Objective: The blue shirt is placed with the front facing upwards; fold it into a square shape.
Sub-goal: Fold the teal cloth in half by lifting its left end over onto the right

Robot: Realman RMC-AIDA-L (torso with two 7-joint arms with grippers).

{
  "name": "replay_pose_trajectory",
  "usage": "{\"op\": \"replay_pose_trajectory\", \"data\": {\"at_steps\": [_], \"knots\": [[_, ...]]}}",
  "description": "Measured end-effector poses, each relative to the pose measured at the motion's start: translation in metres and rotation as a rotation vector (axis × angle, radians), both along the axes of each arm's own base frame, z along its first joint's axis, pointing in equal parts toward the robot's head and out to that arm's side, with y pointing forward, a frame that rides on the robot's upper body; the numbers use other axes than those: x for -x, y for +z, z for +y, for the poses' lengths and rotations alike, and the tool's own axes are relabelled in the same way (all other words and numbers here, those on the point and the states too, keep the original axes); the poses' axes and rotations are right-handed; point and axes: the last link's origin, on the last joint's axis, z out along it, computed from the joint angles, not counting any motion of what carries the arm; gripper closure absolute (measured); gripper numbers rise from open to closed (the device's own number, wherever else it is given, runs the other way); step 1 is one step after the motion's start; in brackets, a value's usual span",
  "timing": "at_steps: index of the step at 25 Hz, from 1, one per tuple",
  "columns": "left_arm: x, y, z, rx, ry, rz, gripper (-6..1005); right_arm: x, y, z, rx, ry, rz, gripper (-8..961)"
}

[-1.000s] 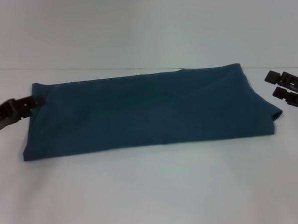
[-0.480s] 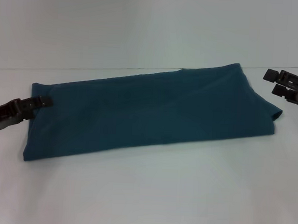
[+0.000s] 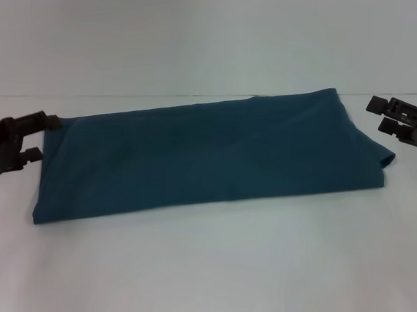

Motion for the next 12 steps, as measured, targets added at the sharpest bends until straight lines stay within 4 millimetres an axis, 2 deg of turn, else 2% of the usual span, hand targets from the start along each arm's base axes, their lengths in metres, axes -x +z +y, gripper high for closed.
{"op": "replay_pose_trajectory", "data": {"at_steps": [4,9,12], "knots": [[-0.003,-0.001,0.008,-0.025,-0.029,0.047,125,-0.002,-0.002,-0.001,0.002,-0.001,-0.006,53],[-0.011,-0.016,0.017,-0.031,-0.252,0.285,125,-0.005,-0.007,0.001,0.005,-0.015,-0.015,54],[-0.003,-0.026,0.020,-0.017,-0.249,0.387,125,-0.004,-0.009,0.001,0.007,-0.010,-0.019,54]]}}
